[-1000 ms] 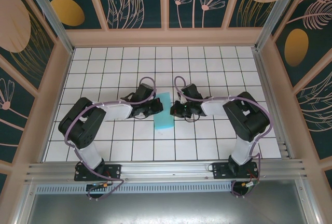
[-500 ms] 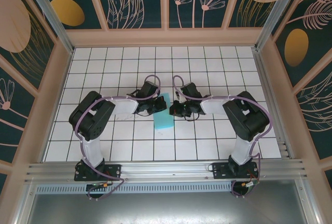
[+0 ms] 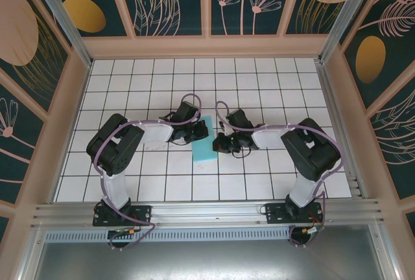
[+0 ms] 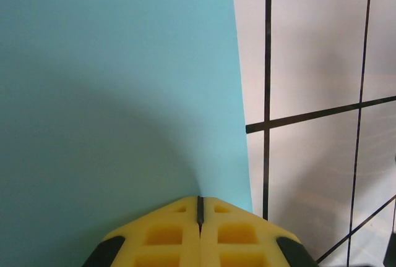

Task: Fold a paper plane with a square sheet of paper (pick it up from the middle)
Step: Fold the square sheet of paper in half at the center of the table.

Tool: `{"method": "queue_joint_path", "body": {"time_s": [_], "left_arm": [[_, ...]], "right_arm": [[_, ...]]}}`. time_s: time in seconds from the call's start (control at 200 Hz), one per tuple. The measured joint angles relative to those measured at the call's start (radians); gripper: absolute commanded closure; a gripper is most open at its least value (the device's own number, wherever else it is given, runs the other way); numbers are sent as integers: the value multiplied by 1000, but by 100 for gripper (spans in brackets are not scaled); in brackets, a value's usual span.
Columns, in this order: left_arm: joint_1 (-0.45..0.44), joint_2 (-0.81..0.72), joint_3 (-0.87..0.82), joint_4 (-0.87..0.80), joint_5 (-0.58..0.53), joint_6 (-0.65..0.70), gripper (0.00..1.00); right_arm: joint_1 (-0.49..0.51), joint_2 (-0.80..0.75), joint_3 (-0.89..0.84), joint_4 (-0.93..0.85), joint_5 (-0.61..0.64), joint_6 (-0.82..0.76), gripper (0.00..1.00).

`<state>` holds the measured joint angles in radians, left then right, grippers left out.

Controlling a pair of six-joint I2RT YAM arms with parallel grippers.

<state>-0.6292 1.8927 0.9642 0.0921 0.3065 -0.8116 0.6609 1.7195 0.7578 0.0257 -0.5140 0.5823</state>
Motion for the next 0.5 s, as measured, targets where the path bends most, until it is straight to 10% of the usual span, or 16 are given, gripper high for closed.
{"method": "queue_joint_path", "body": {"time_s": [0.235,0.5], "left_arm": [[0,9,37,-40,-1,19,99],[0,-74,65,-84,-37,14,53]], "right_arm": [[21,-131,-73,-105,19,3,100],[-15,-138,41,-101,88,11,100]]}}
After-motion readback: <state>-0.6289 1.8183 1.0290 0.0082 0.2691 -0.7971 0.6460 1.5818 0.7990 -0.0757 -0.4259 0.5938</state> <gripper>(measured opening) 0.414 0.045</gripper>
